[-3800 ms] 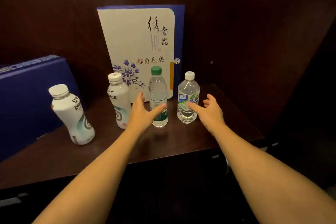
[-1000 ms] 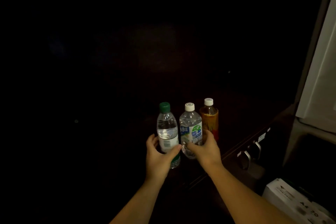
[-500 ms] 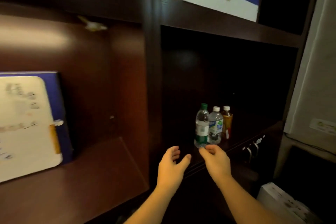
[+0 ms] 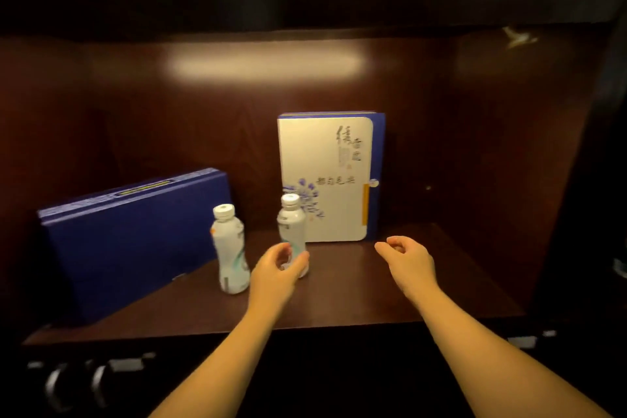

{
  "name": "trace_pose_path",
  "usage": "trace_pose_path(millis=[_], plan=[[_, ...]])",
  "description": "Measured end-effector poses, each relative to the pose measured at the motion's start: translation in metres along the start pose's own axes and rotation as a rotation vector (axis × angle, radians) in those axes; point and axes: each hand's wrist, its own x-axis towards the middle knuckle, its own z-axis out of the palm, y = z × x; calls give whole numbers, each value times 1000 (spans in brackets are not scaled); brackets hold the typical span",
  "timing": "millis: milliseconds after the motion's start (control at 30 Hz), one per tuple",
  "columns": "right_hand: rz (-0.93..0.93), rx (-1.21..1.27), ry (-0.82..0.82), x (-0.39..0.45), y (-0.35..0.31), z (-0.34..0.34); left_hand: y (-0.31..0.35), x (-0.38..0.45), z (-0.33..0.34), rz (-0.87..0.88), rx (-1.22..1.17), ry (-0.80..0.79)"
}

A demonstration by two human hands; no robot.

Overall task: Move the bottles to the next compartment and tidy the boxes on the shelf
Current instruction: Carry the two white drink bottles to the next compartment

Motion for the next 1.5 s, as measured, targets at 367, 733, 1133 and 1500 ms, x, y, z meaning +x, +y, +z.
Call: trace_pose_path(millis=[367,733,1133,1500], plan=[[38,74,-333,45,1,176,-98,82,-99,-209,136,224],[26,230,-374,95,16,258,-146,153,-44,-142,48,204],[67,274,-169,36,15,131,-92,83,-3,-81,-97,59],[91,128,247,-39,61,-126,24,-86,187,-18,-300,-463]])
